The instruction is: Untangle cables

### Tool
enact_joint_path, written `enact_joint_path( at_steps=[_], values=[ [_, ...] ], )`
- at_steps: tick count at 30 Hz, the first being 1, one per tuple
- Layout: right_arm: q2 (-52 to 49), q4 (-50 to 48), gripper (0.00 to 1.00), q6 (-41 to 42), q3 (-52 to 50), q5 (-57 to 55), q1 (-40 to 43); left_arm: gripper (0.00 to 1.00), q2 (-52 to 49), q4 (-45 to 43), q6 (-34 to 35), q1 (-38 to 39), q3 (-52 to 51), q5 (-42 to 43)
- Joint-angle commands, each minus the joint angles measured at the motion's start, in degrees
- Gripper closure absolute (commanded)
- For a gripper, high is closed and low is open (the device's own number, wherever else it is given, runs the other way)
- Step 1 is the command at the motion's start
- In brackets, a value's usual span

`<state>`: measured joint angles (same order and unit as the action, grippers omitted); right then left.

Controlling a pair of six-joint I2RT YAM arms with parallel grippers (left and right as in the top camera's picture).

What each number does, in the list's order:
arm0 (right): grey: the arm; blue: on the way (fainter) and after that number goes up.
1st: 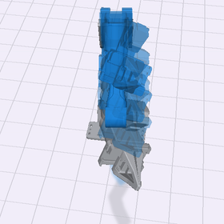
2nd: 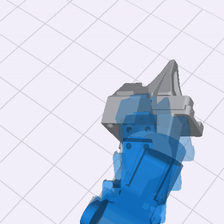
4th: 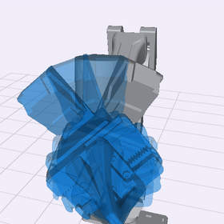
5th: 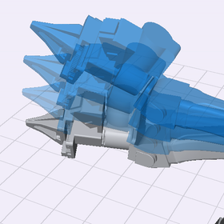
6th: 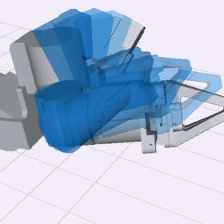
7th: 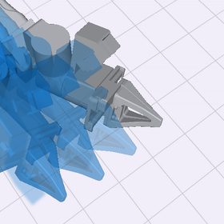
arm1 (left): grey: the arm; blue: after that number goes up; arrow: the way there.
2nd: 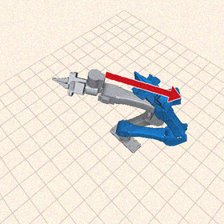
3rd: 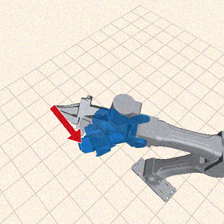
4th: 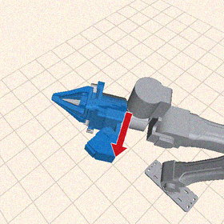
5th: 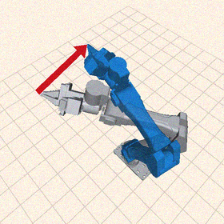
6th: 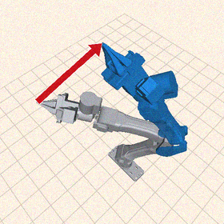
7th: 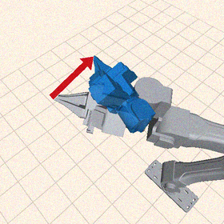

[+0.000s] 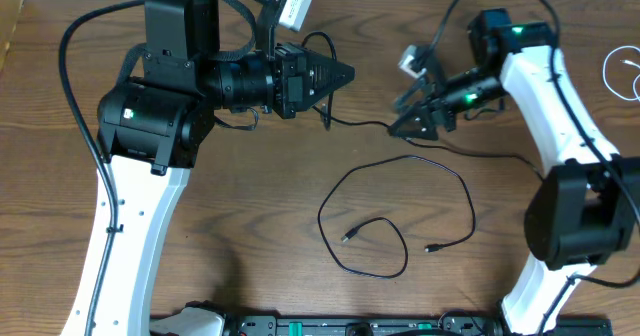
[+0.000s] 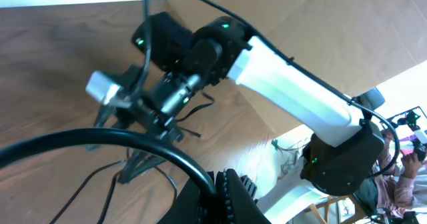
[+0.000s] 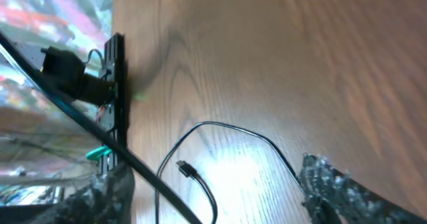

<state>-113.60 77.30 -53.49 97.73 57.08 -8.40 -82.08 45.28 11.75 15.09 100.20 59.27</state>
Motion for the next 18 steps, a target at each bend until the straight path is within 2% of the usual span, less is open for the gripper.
enact_joint_path(
  at_steps=[1, 7, 9, 10, 11, 14, 15, 18],
  values=[
    [-0.4, 0.3, 0.27, -2.8, -0.3, 1.8, -1.9, 0.93, 0.4, 0.4, -1.0, -0.3, 0.2, 0.3],
    [-0.3, 0.3, 0.29, -2.9, -0.2, 1.2, -1.8, 0.93, 0.4, 0.8, -1.0, -0.3, 0.2, 0.1],
    [-0.3, 1.0, 0.33, -2.9, -0.2, 1.6, -1.4, 0.93, 0.4, 0.8, -1.0, -0.3, 0.2, 0.1],
    [-0.3, 1.6, 0.39, -2.9, -0.2, 1.9, -1.4, 0.93, 0.4, 0.7, -1.0, -0.3, 0.2, 0.0],
    [-0.3, 2.3, 0.5, -3.0, -0.2, 2.3, -1.5, 0.92, 0.4, 0.7, -1.0, -0.3, 0.2, 0.0],
    [-0.3, 3.8, 0.94, -2.9, -0.2, 3.6, -2.9, 0.92, 0.4, 0.8, -1.0, -0.3, 0.2, -1.4],
    [-0.3, 4.0, 0.99, -2.9, -0.2, 3.8, -3.5, 0.93, 0.4, 0.8, -1.0, -0.3, 0.2, -1.9],
    [-0.3, 3.8, 0.99, -2.9, -0.2, 4.0, -5.7, 0.92, 0.4, 0.8, -1.0, -0.3, 0.2, -2.2]
  ],
)
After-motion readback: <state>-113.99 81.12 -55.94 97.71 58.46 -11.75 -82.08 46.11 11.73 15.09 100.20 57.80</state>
